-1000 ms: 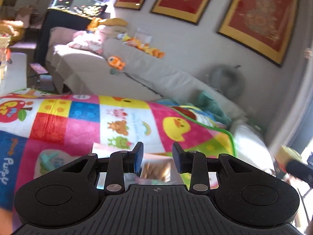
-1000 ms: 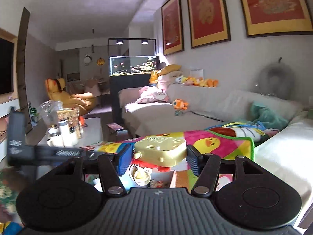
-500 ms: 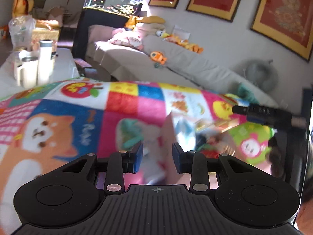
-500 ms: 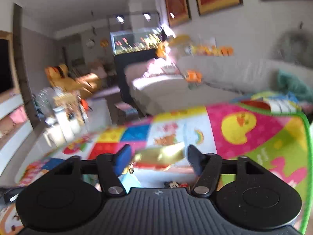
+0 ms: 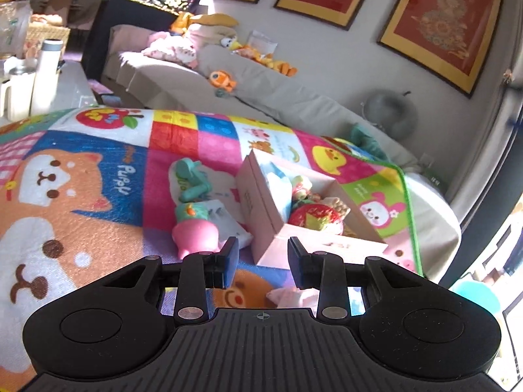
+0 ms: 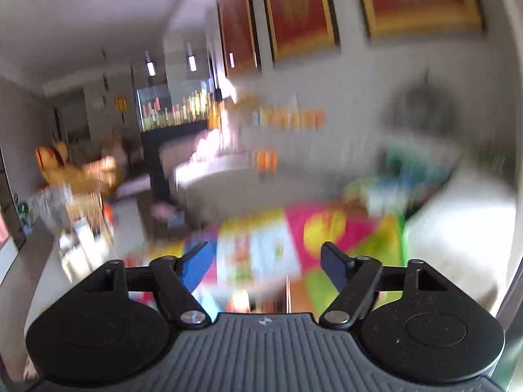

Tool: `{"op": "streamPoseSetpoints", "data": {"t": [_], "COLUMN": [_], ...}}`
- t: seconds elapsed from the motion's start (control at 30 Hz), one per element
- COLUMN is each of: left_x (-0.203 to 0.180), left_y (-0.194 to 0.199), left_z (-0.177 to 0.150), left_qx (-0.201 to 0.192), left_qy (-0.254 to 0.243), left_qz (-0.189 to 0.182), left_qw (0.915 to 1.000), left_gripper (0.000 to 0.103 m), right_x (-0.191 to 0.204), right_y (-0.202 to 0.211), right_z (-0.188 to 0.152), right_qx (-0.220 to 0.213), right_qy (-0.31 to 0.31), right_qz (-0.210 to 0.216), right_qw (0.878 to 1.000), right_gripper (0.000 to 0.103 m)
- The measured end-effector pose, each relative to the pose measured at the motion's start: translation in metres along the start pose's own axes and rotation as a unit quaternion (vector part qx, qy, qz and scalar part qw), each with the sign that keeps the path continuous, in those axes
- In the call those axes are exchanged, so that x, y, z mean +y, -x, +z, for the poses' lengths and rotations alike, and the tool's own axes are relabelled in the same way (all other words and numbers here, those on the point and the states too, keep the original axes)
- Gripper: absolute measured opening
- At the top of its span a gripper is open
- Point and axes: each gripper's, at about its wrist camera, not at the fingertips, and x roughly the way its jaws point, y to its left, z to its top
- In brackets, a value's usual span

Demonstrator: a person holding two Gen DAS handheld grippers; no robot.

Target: Organize objects

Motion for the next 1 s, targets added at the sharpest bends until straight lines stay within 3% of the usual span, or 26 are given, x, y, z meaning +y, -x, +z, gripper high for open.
{"op": "streamPoseSetpoints", "data": {"t": [0.1, 0.17, 0.27, 0.4, 0.5, 0.63, 0.73, 0.87, 1.0], "left_x": [-0.018, -0.033, -0.045, -0.031, -0.012, 0.004, 0.006, 0.011, 0.016], "left_y": [-0.006, -0.015, -0.030, -0.042, -0.057, -0.081, -0.095, -0.110, -0.117], "left_z": [-0.002, -0.007, -0.010, 0.001, 0.008, 0.007, 0.005, 0.014, 0.021], "left_qx": [0.012, 0.027, 0.025, -0.006, 0.009, 0.045, 0.055, 0.045, 0.042], "left_qy": [-0.018, -0.038, -0.051, -0.033, -0.018, -0.013, -0.028, -0.025, -0.019], "left_qz": [-0.016, -0.015, 0.026, 0.132, 0.171, 0.182, 0.183, 0.187, 0.185], "left_qw": [0.9996, 0.9988, 0.9980, 0.9907, 0.9851, 0.9822, 0.9812, 0.9811, 0.9816], "left_gripper": [0.036, 0.036, 0.036, 0.036, 0.036, 0.036, 0.038, 0.040, 0.040], "right_x": [0.002, 0.007, 0.021, 0.029, 0.033, 0.042, 0.052, 0.059, 0.062], "right_y": [0.028, 0.029, 0.008, -0.045, -0.077, -0.106, -0.106, -0.094, -0.096], "right_z": [0.051, 0.073, 0.071, 0.006, -0.071, -0.159, -0.200, -0.228, -0.235], "right_qx": [-0.053, -0.079, -0.084, -0.021, 0.014, 0.092, 0.137, 0.157, 0.179], "right_qy": [-0.026, -0.006, 0.050, 0.093, 0.121, 0.128, 0.135, 0.154, 0.159], "right_qz": [0.039, 0.054, 0.077, 0.138, 0.158, 0.188, 0.206, 0.201, 0.191], "right_qw": [0.997, 0.995, 0.992, 0.986, 0.980, 0.969, 0.959, 0.955, 0.952], "right_gripper": [0.087, 0.092, 0.101, 0.101, 0.101, 0.101, 0.101, 0.101, 0.101]}}
